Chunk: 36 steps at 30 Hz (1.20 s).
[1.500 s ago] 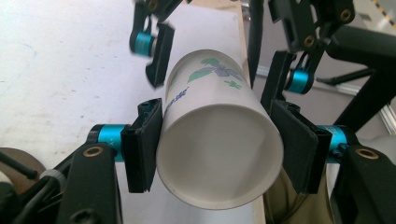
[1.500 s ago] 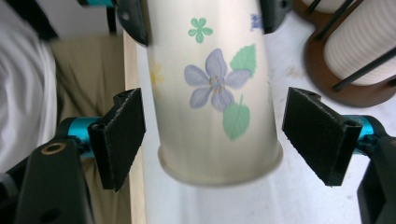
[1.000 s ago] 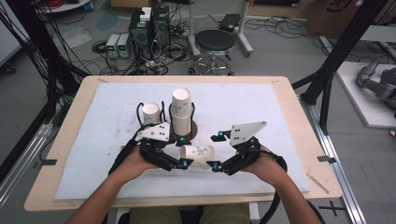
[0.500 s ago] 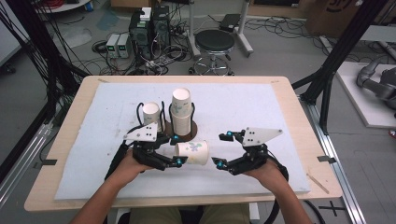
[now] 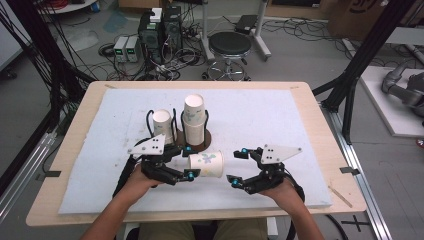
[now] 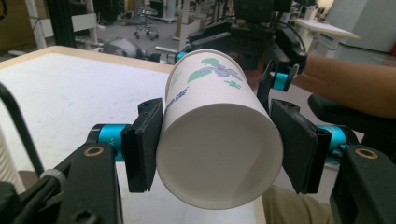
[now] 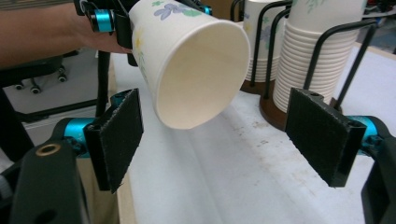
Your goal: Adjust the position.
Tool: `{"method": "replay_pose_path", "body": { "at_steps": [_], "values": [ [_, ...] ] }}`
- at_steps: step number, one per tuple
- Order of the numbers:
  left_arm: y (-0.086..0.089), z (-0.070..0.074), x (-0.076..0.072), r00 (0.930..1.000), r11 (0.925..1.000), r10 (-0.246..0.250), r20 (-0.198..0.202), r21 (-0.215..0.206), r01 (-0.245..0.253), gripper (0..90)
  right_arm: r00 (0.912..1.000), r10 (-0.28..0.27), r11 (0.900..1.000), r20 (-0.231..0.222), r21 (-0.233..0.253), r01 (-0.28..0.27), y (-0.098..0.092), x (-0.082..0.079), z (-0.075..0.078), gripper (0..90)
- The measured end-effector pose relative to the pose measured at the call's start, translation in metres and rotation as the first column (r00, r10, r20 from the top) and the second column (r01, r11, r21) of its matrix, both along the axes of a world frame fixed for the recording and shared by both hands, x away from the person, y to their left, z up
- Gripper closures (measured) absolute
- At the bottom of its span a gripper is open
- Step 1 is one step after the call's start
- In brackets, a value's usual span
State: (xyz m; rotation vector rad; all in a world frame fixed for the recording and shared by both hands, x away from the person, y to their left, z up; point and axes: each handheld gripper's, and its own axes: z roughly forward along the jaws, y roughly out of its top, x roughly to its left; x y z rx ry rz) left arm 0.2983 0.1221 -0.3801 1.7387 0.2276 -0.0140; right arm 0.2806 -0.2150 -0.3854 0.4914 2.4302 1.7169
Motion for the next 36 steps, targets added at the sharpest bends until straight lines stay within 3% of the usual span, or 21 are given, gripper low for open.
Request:
{"method": "replay_pose_path", "body": {
  "at_steps": [11, 22, 27, 36],
  "values": [
    [-0.009, 0.004, -0.007, 0.9979, 0.9984, -0.056, 0.034, -0.007, 0.056, 37.3, 0.9948, 0.092, 0.996, -0.045, 0.002, -0.092, 0.014, 0.0, -0.004, 20.2],
    [-0.013, 0.005, -0.008, 0.9959, 0.9965, -0.082, 0.038, -0.011, 0.083, 37.3, 0.9895, 0.132, 0.991, -0.058, 0.036, -0.13, 0.02, 0.003, -0.006, 19.9],
    [-0.012, 0.003, -0.008, 0.9959, 0.9961, -0.085, 0.032, -0.02, 0.086, 37.3, 0.9856, 0.156, 0.986, -0.065, 0.069, -0.151, 0.019, 0.003, -0.007, 27.9],
    [-0.009, -0.001, -0.009, 0.9953, 0.9952, -0.095, 0.019, -0.023, 0.095, 37.2, 0.9776, 0.188, 0.981, -0.094, 0.074, -0.182, 0.016, 0.004, -0.006, 37.1]
  ]
}}
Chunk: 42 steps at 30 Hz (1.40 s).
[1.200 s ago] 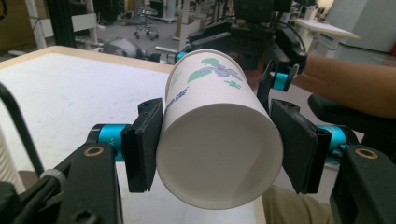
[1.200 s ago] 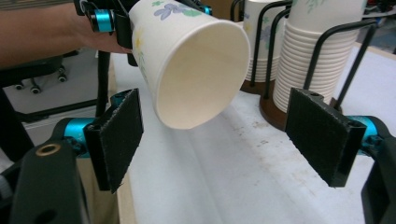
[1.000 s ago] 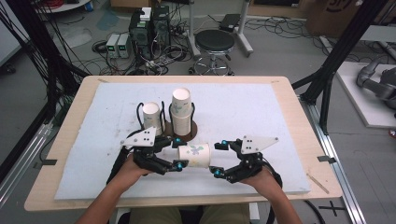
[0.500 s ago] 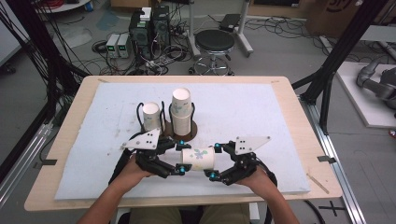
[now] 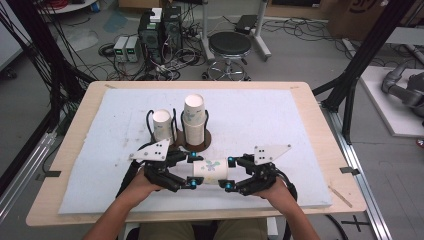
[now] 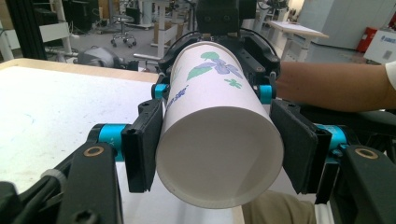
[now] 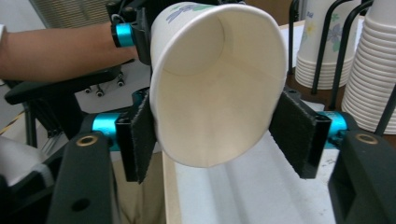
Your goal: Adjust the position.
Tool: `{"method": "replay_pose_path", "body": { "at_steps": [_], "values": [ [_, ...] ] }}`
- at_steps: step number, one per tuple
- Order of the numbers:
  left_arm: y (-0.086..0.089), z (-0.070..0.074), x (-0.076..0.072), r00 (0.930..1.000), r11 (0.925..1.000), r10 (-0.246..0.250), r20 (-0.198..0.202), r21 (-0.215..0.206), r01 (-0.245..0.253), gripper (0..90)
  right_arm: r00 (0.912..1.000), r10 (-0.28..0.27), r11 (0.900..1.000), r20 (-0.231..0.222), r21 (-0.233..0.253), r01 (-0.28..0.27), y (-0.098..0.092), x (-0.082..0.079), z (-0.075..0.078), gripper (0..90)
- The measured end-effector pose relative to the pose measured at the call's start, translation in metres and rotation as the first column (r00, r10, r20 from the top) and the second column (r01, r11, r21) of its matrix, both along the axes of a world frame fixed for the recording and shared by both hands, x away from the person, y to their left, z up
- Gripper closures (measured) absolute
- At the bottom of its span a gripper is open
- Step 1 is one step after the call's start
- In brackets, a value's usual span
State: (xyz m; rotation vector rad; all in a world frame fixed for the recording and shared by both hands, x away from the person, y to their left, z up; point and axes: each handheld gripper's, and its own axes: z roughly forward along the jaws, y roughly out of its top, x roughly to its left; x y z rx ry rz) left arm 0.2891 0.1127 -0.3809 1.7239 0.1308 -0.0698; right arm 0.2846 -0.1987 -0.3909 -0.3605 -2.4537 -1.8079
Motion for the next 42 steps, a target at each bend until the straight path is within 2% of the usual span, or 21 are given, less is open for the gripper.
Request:
{"method": "replay_pose_path", "body": {
  "at_steps": [3, 6, 10, 13, 15, 19, 22, 23, 24, 26, 28, 30, 31, 33, 35, 36, 37, 38, 39, 40, 42],
  "values": [
    [0.0, 0.0, -0.001, 1.0, 1.0, -0.002, -0.003, 0.005, 0.002, 37.0, 0.9999, 0.012, 1.0, -0.002, -0.007, -0.012, -0.001, -0.001, 0.002, 38.2],
    [-0.002, 0.0, -0.003, 0.9992, 0.9999, 0.001, -0.039, 0.013, 0.0, 35.5, 0.9997, 0.022, 1.0, 0.007, -0.009, -0.022, -0.002, -0.001, 0.005, 39.1],
    [-0.005, 0.001, -0.005, 0.9976, 0.9983, 0.041, -0.056, 0.044, -0.039, 17.4, 0.9995, 0.024, 0.999, 0.021, -0.027, -0.024, -0.003, -0.001, 0.009, 39.2],
    [-0.005, 0.005, -0.007, 0.9981, 0.9966, 0.041, -0.046, 0.074, -0.038, 15.0, 0.9996, 0.017, 0.999, 0.023, -0.038, -0.016, -0.006, 0.0, 0.011, 39.2],
    [-0.004, 0.008, -0.007, 0.9977, 0.9942, 0.062, -0.026, 0.09, -0.06, 15.0, 0.9995, 0.007, 0.999, 0.03, -0.047, -0.006, -0.007, 0.001, 0.014, 39.2],
    [-0.002, 0.015, -0.006, 0.9964, 0.984, 0.085, 0.007, 0.157, -0.085, 15.0, 0.9983, -0.008, 0.993, 0.057, -0.118, 0.015, -0.008, 0.003, 0.021, 39.0],
    [-0.002, 0.019, -0.006, 0.9952, 0.9749, 0.095, 0.022, 0.2, -0.097, 15.1, 0.9968, -0.004, 0.981, 0.08, -0.192, 0.019, -0.005, 0.005, 0.029, 38.8],
    [-0.002, 0.019, -0.006, 0.9952, 0.9749, 0.095, 0.022, 0.2, -0.097, 15.1, 0.9961, -0.001, 0.976, 0.088, -0.218, 0.02, -0.003, 0.006, 0.031, 38.8],
    [-0.002, 0.021, -0.006, 0.9951, 0.9678, 0.091, 0.039, 0.232, -0.098, 15.1, 0.9956, 0.003, 0.969, 0.094, -0.245, 0.02, -0.001, 0.006, 0.034, 38.7],
    [-0.003, 0.022, -0.006, 0.995, 0.9653, 0.092, 0.04, 0.242, -0.099, 15.2, 0.9945, 0.009, 0.964, 0.104, -0.264, 0.019, 0.001, 0.007, 0.036, 38.7],
    [-0.004, 0.024, -0.005, 0.9945, 0.9558, 0.09, 0.052, 0.276, -0.101, 15.2, 0.9921, 0.029, 0.95, 0.122, -0.311, 0.011, 0.007, 0.009, 0.043, 38.7],
    [-0.004, 0.025, -0.005, 0.9942, 0.9535, 0.093, 0.054, 0.283, -0.104, 15.2, 0.9902, 0.043, 0.939, 0.133, -0.343, 0.006, 0.011, 0.01, 0.048, 38.6],
    [-0.004, 0.027, -0.004, 0.9939, 0.9482, 0.094, 0.057, 0.299, -0.107, 15.2, 0.9893, 0.046, 0.933, 0.138, -0.361, 0.007, 0.013, 0.011, 0.05, 38.6],
    [-0.004, 0.027, -0.003, 0.9938, 0.946, 0.092, 0.062, 0.306, -0.107, 15.3, 0.9872, 0.062, 0.922, 0.147, -0.388, 0.0, 0.017, 0.012, 0.054, 38.4],
    [-0.004, 0.029, -0.003, 0.9934, 0.9404, 0.096, 0.064, 0.321, -0.111, 15.3, 0.9869, 0.066, 0.917, 0.147, -0.398, -0.002, 0.018, 0.012, 0.056, 38.3],
    [-0.005, 0.03, -0.003, 0.9934, 0.9352, 0.093, 0.067, 0.337, -0.11, 15.3, 0.9856, 0.077, 0.908, 0.15, -0.419, -0.007, 0.022, 0.013, 0.06, 38.2],
    [-0.005, 0.03, -0.003, 0.9934, 0.9352, 0.093, 0.067, 0.337, -0.11, 15.3, 0.9856, 0.077, 0.908, 0.15, -0.419, -0.007, 0.022, 0.013, 0.06, 38.2],
    [-0.005, 0.031, -0.002, 0.9937, 0.9315, 0.088, 0.07, 0.348, -0.107, 15.4, 0.9836, 0.087, 0.896, 0.158, -0.444, -0.008, 0.025, 0.014, 0.063, 38.1],
    [-0.006, 0.031, -0.002, 0.9937, 0.9272, 0.089, 0.068, 0.359, -0.108, 15.4, 0.9836, 0.087, 0.896, 0.158, -0.444, -0.008, 0.025, 0.014, 0.063, 38.1],
    [-0.006, 0.031, -0.001, 0.994, 0.9226, 0.084, 0.07, 0.371, -0.104, 15.5, 0.9815, 0.098, 0.884, 0.165, -0.467, -0.01, 0.029, 0.014, 0.066, 38.1],
    [-0.009, 0.032, -0.001, 0.9947, 0.9155, 0.08, 0.064, 0.39, -0.099, 15.5, 0.9794, 0.112, 0.873, 0.168, -0.487, -0.016, 0.033, 0.014, 0.069, 38.0]
  ]
}}
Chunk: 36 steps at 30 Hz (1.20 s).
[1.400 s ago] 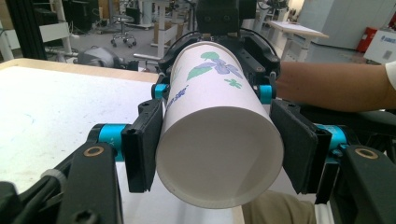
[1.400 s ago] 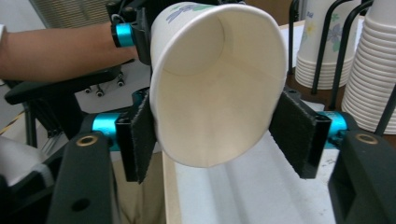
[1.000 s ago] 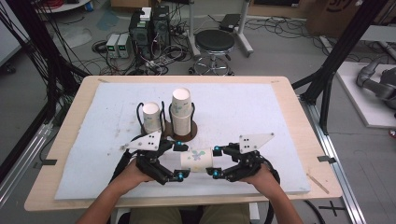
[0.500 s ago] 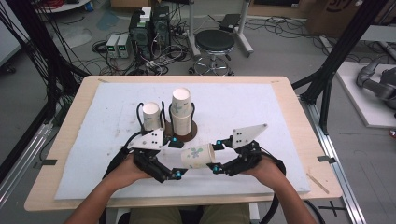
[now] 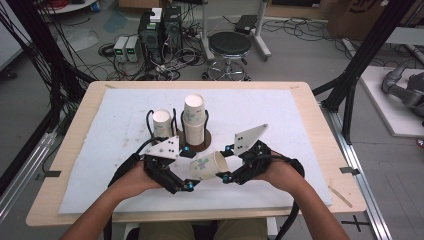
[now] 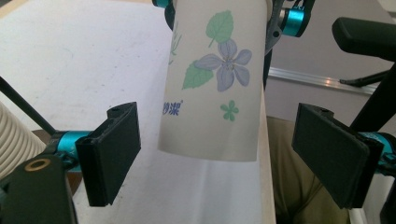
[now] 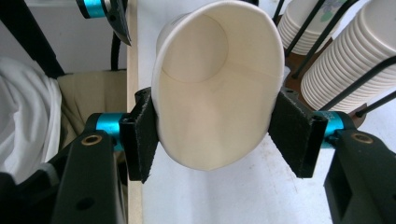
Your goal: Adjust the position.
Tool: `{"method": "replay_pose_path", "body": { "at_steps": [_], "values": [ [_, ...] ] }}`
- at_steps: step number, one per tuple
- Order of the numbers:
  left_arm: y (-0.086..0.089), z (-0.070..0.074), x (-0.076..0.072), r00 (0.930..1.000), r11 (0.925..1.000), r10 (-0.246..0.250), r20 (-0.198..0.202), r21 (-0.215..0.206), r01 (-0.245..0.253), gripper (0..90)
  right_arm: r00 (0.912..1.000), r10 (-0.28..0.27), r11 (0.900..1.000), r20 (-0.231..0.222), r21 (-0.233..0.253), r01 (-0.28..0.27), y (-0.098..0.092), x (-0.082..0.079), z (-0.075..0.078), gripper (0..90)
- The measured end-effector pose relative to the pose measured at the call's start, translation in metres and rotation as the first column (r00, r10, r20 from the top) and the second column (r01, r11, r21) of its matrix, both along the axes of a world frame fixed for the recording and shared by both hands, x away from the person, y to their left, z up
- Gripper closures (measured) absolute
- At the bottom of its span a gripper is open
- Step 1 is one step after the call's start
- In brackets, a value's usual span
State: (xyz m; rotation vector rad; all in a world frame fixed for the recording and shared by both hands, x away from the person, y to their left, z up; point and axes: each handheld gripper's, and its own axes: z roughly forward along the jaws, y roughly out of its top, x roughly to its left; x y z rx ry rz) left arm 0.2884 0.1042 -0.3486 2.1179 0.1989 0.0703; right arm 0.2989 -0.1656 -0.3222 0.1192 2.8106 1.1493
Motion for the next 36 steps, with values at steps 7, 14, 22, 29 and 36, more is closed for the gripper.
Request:
{"method": "replay_pose_path", "body": {
  "at_steps": [7, 14, 22, 29, 36],
  "values": [
    [-0.005, 0.001, 0.001, 0.9999, 0.9996, -0.014, -0.003, 0.025, 0.014, 16.4, 0.9996, 0.026, 0.997, 0.013, -0.069, -0.025, 0.014, 0.0, 0.007, 38.0],
    [-0.008, 0.0, 0.002, 0.9998, 0.9986, -0.016, -0.008, 0.05, 0.017, 17.5, 0.9988, 0.044, 0.987, 0.022, -0.156, -0.04, 0.026, 0.0, 0.01, 38.0],
    [-0.012, 0.0, 0.002, 0.9995, 0.9966, -0.03, -0.01, 0.076, 0.031, 19.3, 0.9974, 0.065, 0.976, 0.029, -0.212, -0.058, 0.035, 0.0, 0.014, 37.0],
    [-0.017, -0.005, 0.003, 0.999, 0.9893, -0.043, -0.013, 0.139, 0.044, 23.0, 0.9963, 0.082, 0.958, 0.027, -0.277, -0.071, 0.043, -0.003, 0.015, 37.0],
    [-0.02, -0.008, 0.004, 0.9986, 0.9873, -0.041, -0.032, 0.152, 0.046, 26.4, 0.9954, 0.093, 0.944, 0.024, -0.32, -0.081, 0.05, -0.006, 0.014, 37.0]
  ]
}}
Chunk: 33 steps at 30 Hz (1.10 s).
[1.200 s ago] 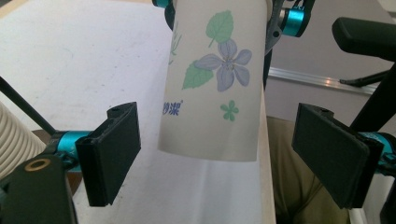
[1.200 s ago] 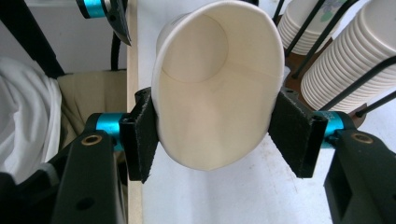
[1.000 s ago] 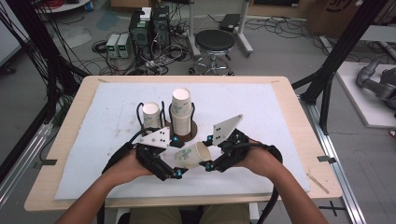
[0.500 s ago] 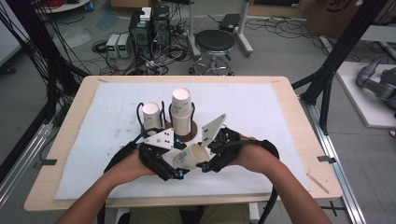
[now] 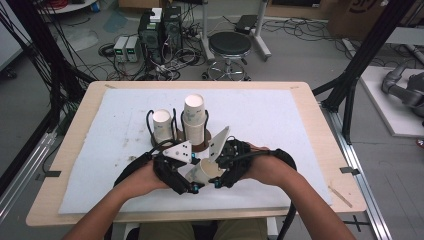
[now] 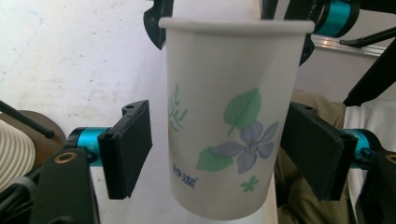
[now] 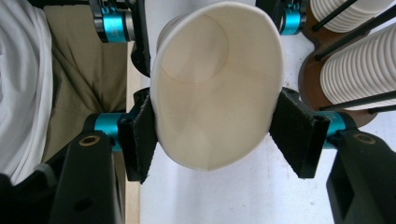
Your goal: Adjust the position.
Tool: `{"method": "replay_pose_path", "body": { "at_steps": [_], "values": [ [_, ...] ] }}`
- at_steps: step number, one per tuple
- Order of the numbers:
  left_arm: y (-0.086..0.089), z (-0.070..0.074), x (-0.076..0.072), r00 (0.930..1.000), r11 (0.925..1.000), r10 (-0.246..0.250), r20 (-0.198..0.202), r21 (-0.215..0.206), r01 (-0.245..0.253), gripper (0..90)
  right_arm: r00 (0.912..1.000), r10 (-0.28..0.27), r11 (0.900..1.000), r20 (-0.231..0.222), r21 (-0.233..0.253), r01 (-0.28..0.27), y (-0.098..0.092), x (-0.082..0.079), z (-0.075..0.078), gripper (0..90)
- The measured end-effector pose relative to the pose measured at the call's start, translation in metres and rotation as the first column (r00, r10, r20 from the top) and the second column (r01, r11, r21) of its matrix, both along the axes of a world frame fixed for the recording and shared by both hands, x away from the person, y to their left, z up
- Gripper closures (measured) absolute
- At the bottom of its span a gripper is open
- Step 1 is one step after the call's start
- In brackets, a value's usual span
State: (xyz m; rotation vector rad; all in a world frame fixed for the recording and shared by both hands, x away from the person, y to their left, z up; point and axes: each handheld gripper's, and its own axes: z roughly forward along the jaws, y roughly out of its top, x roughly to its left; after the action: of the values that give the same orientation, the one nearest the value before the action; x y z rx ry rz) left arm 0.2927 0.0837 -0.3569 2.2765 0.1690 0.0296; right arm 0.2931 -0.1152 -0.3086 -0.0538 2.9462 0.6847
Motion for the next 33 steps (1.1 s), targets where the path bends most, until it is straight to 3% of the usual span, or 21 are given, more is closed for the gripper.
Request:
{"method": "replay_pose_path", "body": {
  "at_steps": [9, 11, 15, 19, 22, 25, 27, 28, 29, 31, 32, 33],
  "values": [
    [-0.003, -0.003, 0.0, 0.9997, 0.9996, -0.024, -0.01, 0.016, 0.024, 32.4, 0.9998, 0.018, 0.999, 0.008, -0.03, -0.017, 0.006, -0.003, 0.0, 37.1],
    [-0.004, -0.003, -0.001, 0.9991, 0.9989, -0.041, -0.002, 0.024, 0.041, 37.1, 0.9997, 0.021, 0.999, 0.012, -0.039, -0.02, 0.007, -0.003, -0.001, 38.0],
    [-0.004, -0.004, -0.002, 0.9992, 0.9991, -0.04, -0.004, 0.013, 0.04, 37.7, 0.9997, 0.025, 0.999, 0.004, -0.032, -0.024, 0.007, -0.003, -0.002, 37.9],
    [-0.002, -0.005, -0.002, 0.9993, 0.9993, -0.035, -0.014, -0.014, 0.035, 37.3, 0.9998, 0.014, 1.0, -0.012, -0.003, -0.014, 0.004, -0.002, -0.002, 34.9],
    [0.003, -0.007, -0.001, 0.9997, 0.9989, -0.015, -0.02, -0.045, 0.014, 35.8, 0.9998, -0.018, 0.997, 0.005, 0.078, 0.018, -0.002, -0.002, 0.001, 25.2],
    [0.008, -0.009, -0.001, 0.9998, 0.9977, 0.003, -0.02, -0.067, -0.005, 35.5, 0.9985, -0.054, 0.979, -0.01, 0.198, 0.055, -0.012, 0.0, 0.006, 23.4],
    [0.016, -0.014, -0.001, 0.9989, 0.9935, 0.038, -0.028, -0.106, -0.04, 35.2, 0.9963, -0.083, 0.957, -0.023, 0.276, 0.086, -0.021, 0.001, 0.008, 22.9],
    [0.016, -0.014, -0.001, 0.9989, 0.9935, 0.038, -0.028, -0.106, -0.04, 35.1, 0.9963, -0.083, 0.957, -0.023, 0.276, 0.086, -0.021, 0.001, 0.008, 22.9],
    [0.021, -0.017, -0.001, 0.9974, 0.9887, 0.067, -0.027, -0.132, -0.07, 34.7, 0.9935, -0.107, 0.933, -0.039, 0.341, 0.114, -0.031, 0.002, 0.009, 22.8],
    [0.027, -0.021, -0.002, 0.9941, 0.9802, 0.103, -0.035, -0.166, -0.107, 34.0, 0.9897, -0.135, 0.912, -0.048, 0.384, 0.143, -0.04, 0.002, 0.009, 22.8],
    [0.027, -0.021, -0.002, 0.9941, 0.9802, 0.103, -0.035, -0.166, -0.107, 33.7, 0.9874, -0.15, 0.905, -0.05, 0.395, 0.158, -0.045, 0.002, 0.008, 22.8],
    [0.034, -0.024, -0.002, 0.9907, 0.9724, 0.131, -0.037, -0.19, -0.136, 33.5, 0.9849, -0.166, 0.897, -0.05, 0.408, 0.171, -0.049, 0.003, 0.007, 22.7]
  ]
}}
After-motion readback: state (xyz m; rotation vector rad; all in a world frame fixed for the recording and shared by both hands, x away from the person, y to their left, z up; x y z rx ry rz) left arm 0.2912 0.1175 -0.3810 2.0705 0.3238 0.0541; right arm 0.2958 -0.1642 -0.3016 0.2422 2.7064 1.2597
